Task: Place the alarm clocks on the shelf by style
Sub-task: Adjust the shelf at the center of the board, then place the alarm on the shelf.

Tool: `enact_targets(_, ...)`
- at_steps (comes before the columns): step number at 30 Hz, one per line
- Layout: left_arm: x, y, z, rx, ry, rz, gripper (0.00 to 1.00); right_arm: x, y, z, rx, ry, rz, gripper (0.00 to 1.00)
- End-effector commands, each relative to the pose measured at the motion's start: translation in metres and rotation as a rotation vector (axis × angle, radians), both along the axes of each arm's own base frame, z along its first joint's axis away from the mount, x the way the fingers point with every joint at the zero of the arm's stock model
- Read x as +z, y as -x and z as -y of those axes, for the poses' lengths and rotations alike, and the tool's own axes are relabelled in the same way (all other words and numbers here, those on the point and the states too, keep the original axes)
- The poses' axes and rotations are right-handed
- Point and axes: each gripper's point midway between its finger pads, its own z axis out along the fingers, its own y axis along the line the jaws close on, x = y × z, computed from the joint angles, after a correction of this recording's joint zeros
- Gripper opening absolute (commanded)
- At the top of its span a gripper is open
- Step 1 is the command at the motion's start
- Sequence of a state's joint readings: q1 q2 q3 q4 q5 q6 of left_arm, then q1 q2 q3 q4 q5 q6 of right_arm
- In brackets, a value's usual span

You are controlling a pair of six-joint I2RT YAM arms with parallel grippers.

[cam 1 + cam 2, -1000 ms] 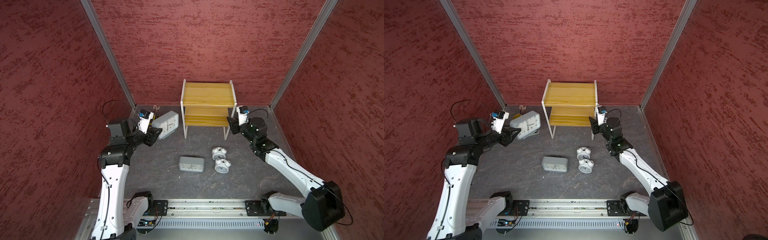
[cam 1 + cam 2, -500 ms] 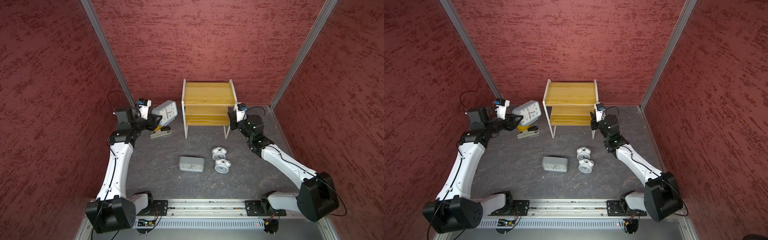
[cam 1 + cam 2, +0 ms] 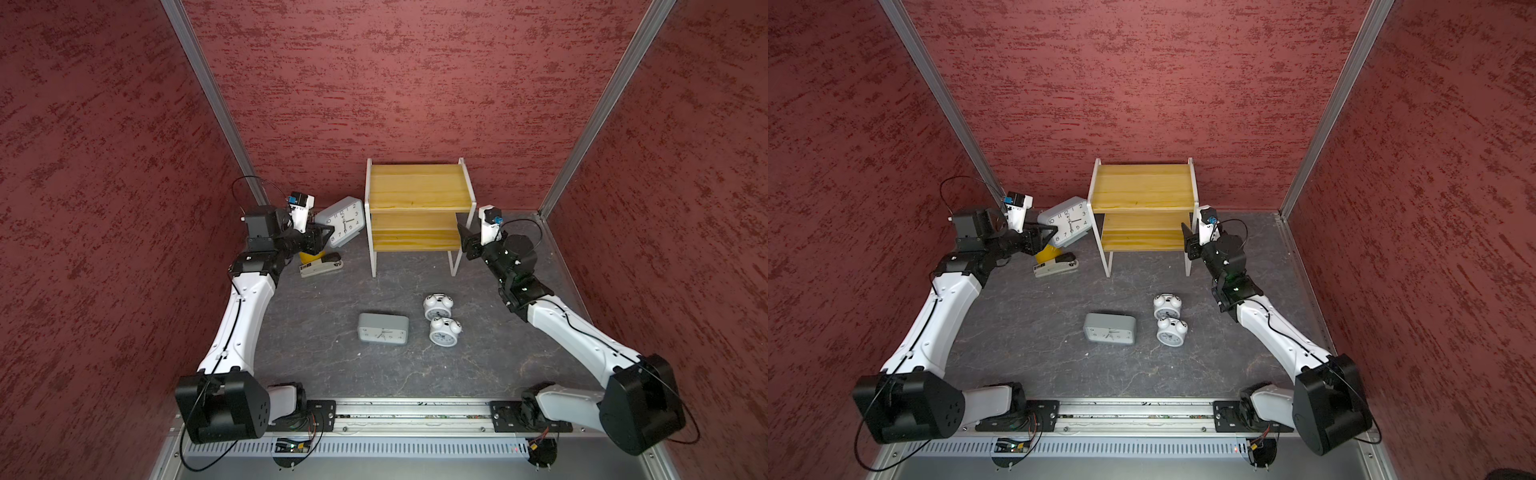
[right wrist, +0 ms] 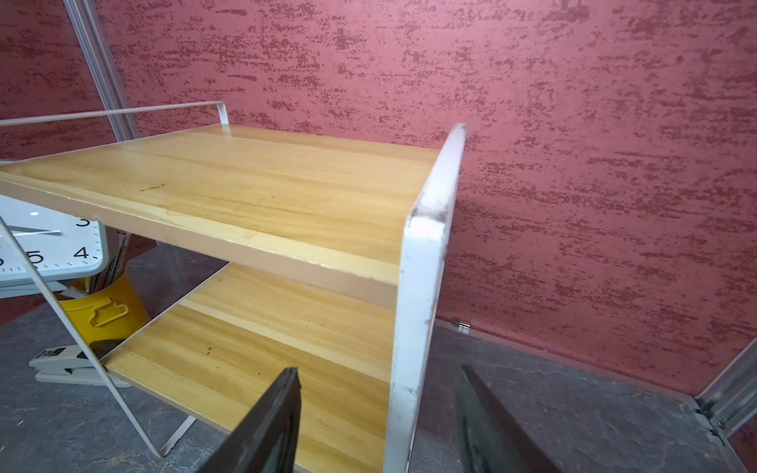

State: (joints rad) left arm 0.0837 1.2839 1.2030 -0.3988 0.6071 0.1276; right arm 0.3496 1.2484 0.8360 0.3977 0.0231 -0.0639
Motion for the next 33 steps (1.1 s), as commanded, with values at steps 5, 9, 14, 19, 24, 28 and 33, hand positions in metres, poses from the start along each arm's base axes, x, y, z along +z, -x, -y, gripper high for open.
enact_targets(5, 0.03, -0.009, 0.005, -0.033, -0.009, 0.117, 0.14, 0.01, 0.004, 0.014, -0.024, -0.038, 0.054, 0.58)
enact_targets(9, 0.023, -0.018, 0.007, -0.051, -0.021, 0.109, 0.15, 0.009, -0.003, 0.014, 0.002, -0.028, 0.067, 0.47)
enact_targets(14, 0.016, -0.033, 0.014, -0.082, -0.05, 0.123, 0.14, 0.007, -0.016, 0.007, 0.036, -0.005, 0.072, 0.45)
enact_targets(19, 0.013, -0.045, 0.026, -0.12, -0.058, 0.139, 0.15, 0.007, -0.019, -0.003, 0.096, -0.006, 0.062, 0.49)
enact_targets(24, 0.006, -0.056, 0.036, -0.165, -0.059, 0.145, 0.15, 0.004, -0.024, -0.001, 0.078, 0.01, 0.067, 0.32)
enact_targets(28, 0.004, -0.062, 0.042, -0.196, -0.064, 0.161, 0.15, -0.002, -0.028, -0.006, 0.095, 0.033, 0.057, 0.19)
enact_targets(33, -0.003, -0.066, 0.053, -0.266, -0.079, 0.186, 0.16, -0.003, -0.024, -0.01, 0.124, 0.037, 0.06, 0.1)
